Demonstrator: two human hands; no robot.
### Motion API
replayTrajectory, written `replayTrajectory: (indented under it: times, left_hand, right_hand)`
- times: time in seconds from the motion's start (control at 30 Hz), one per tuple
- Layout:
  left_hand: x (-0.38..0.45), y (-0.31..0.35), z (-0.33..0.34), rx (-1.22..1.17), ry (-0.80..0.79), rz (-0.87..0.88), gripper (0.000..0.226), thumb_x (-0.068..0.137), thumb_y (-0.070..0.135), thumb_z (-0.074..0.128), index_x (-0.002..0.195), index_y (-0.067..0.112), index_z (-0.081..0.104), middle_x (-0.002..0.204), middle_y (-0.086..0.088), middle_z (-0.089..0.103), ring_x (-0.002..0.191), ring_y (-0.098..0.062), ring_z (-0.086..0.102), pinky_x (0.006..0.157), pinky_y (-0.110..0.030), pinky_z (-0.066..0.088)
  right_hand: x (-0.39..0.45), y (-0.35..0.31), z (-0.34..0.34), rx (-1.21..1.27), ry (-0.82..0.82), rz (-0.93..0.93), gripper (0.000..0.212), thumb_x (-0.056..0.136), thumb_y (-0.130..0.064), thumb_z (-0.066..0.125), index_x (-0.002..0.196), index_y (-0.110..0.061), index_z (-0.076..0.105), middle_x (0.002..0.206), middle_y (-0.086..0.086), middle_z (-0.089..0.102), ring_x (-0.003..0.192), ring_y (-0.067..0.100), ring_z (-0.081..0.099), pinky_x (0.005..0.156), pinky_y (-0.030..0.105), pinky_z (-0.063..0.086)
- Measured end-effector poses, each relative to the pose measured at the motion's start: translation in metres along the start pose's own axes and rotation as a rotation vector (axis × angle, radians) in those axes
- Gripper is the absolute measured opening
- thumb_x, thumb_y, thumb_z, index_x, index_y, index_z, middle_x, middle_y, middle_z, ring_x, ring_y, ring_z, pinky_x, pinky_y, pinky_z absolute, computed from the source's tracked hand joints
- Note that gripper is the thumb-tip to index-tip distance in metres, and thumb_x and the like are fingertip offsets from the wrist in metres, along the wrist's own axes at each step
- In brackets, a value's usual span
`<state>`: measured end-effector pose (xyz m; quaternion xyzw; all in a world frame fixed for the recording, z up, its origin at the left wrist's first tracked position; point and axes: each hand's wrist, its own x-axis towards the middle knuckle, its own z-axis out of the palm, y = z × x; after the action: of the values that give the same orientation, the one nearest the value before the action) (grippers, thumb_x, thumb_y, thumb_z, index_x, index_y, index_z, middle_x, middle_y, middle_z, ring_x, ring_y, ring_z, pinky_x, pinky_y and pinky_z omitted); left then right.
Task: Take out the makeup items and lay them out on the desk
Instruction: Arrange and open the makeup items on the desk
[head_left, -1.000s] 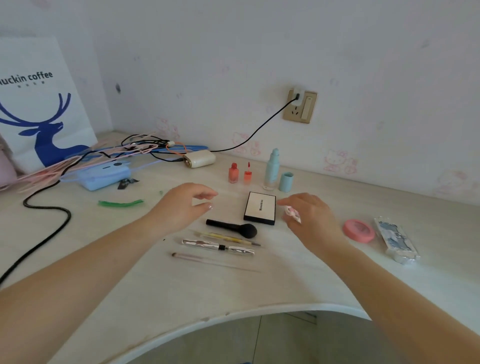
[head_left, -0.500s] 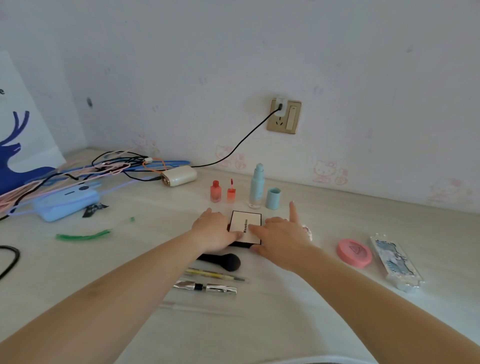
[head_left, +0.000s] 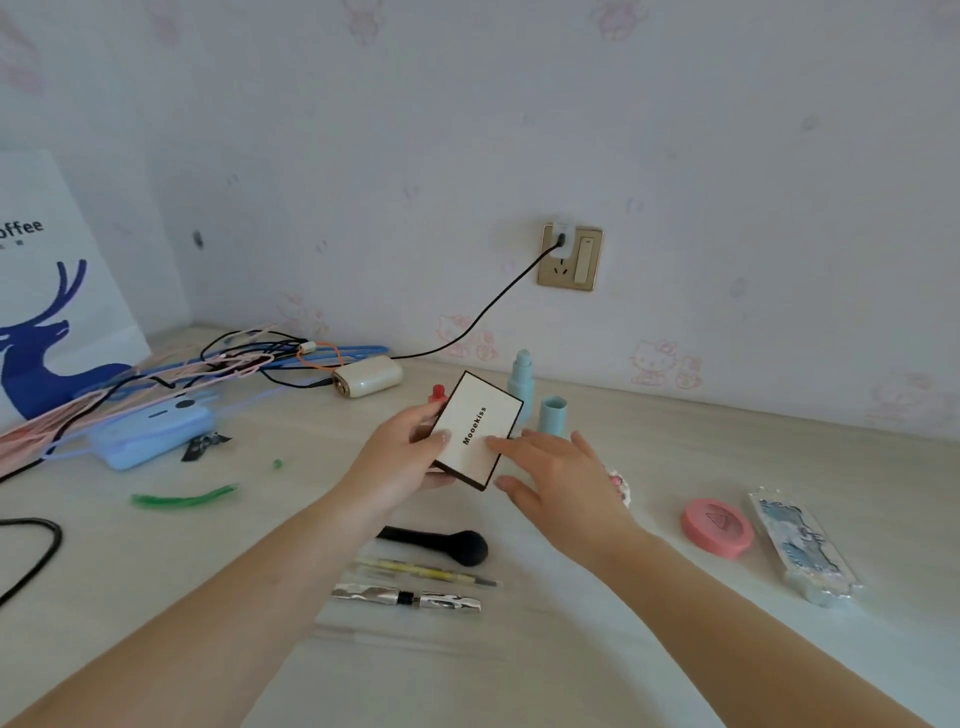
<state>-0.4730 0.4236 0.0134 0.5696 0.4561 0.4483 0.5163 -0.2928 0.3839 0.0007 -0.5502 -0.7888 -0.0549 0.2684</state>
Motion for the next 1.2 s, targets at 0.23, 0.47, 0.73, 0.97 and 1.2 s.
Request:
replayTrajectory:
  times: [0.23, 0.47, 0.73, 0.97, 1.2]
  left_hand:
    - [-0.028, 0.024, -0.01, 0.097, -0.159, 0.024, 0.031, 0.099, 0.018, 0.042, 0.119, 0.032, 0.061, 0.111, 0.0, 0.067, 0.1, -0.015, 0.064, 0.077, -0.033, 0.057]
    - [-0.049, 0.036, 0.009, -0.241, -0.125, -0.07, 0.027, 0.092, 0.034, 0.052, 0.114, 0.018, 0.058, 0.109, -0.011, 0.066, 0.093, -0.022, 0.066, 0.079, -0.04, 0.058]
    - [-0.069, 0.039, 0.066, -0.605, -0.283, 0.119, 0.034, 0.09, 0.036, 0.051, 0.121, 0.024, 0.055, 0.107, -0.002, 0.069, 0.09, -0.012, 0.069, 0.085, -0.037, 0.054]
    - [-0.071, 0.041, 0.1, -0.575, -0.273, 0.085, 0.034, 0.098, 0.034, 0.039, 0.113, 0.015, 0.063, 0.107, -0.011, 0.07, 0.092, -0.016, 0.069, 0.087, -0.039, 0.053]
    - [-0.06, 0.044, 0.134, -0.589, -0.289, -0.057, 0.041, 0.1, 0.038, 0.035, 0.116, 0.011, 0.061, 0.101, -0.009, 0.069, 0.097, -0.02, 0.064, 0.087, -0.04, 0.054]
  right_hand:
    - [0.003, 0.003, -0.037, -0.149, 0.016, -0.244, 0.044, 0.063, -0.032, 0.083, 0.102, -0.021, 0.066, 0.123, 0.014, 0.058, 0.107, 0.036, 0.059, 0.09, 0.045, 0.048]
    - [-0.013, -0.009, -0.071, 0.065, -0.134, -0.085, 0.064, 0.066, -0.062, 0.049, 0.118, -0.025, 0.046, 0.12, -0.005, 0.049, 0.107, 0.017, 0.047, 0.088, 0.028, 0.043]
    - [-0.027, -0.028, -0.086, 0.331, -0.062, 0.163, 0.047, 0.087, -0.054, 0.046, 0.133, -0.046, 0.037, 0.111, -0.008, 0.049, 0.101, 0.011, 0.054, 0.09, 0.028, 0.044]
    - [-0.041, -0.006, -0.102, 0.205, -0.14, 0.24, 0.051, 0.09, -0.058, 0.036, 0.14, -0.045, 0.03, 0.106, -0.001, 0.052, 0.1, 0.017, 0.053, 0.082, 0.027, 0.039]
    - [-0.049, 0.015, -0.119, 0.167, -0.188, 0.344, 0.052, 0.093, -0.057, 0.028, 0.142, -0.041, 0.027, 0.112, 0.008, 0.053, 0.109, 0.023, 0.051, 0.092, 0.034, 0.042]
